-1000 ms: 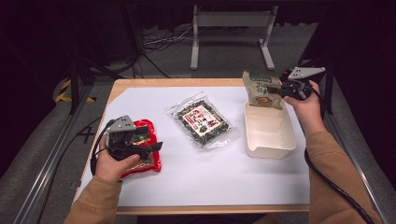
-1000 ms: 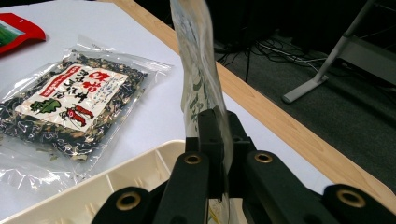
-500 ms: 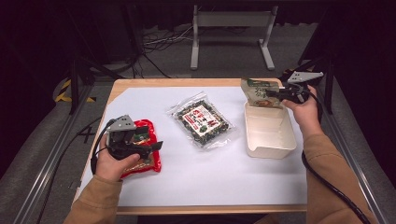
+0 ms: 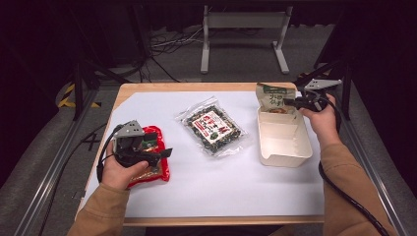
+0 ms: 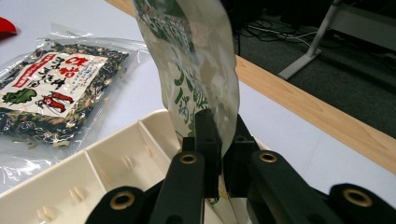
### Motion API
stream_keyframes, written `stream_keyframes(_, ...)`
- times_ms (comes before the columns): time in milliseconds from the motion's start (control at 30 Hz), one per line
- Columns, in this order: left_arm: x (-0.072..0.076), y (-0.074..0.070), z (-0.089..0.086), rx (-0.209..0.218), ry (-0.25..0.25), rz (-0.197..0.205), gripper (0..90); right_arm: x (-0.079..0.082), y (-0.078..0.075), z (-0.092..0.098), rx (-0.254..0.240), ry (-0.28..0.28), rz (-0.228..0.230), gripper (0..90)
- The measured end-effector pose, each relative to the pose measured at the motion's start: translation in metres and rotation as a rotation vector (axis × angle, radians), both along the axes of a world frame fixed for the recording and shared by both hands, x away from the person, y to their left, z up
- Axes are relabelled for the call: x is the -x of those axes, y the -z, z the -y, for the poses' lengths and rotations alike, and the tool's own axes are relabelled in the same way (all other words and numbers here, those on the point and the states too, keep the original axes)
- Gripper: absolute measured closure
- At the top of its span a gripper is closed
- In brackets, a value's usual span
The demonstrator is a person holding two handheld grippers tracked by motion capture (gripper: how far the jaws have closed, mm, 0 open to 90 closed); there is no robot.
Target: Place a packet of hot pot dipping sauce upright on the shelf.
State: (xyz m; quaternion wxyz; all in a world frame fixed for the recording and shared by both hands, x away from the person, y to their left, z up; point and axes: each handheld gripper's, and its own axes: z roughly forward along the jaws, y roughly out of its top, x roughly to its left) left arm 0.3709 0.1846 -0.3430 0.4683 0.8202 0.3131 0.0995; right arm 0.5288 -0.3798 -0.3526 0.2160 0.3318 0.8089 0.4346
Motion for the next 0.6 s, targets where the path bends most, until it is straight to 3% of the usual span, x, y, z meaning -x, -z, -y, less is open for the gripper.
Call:
stream_keyframes(267,-0.002,0.001,0.0,-0.009,-0.007,-0.004,18.6,0.001,0.004,-0.003,0.036,0.026,-0.01,87.6)
stream_keyframes(300,-0.002,0.001,-0.001,-0.011,-0.011,-0.005,18.0,0.001,0.007,-0.004,0.095,0.051,-0.04,87.5)
stream_keyframes(433,-0.002,0.002,-0.003,-0.017,-0.036,0.004,16.2,0.001,0.011,-0.002,0.079,0.073,-0.053,87.6)
stream_keyframes(600,-0.003,0.004,-0.005,-0.024,-0.069,0.013,14.9,0.001,0.008,-0.005,0.116,0.083,-0.05,82.6)
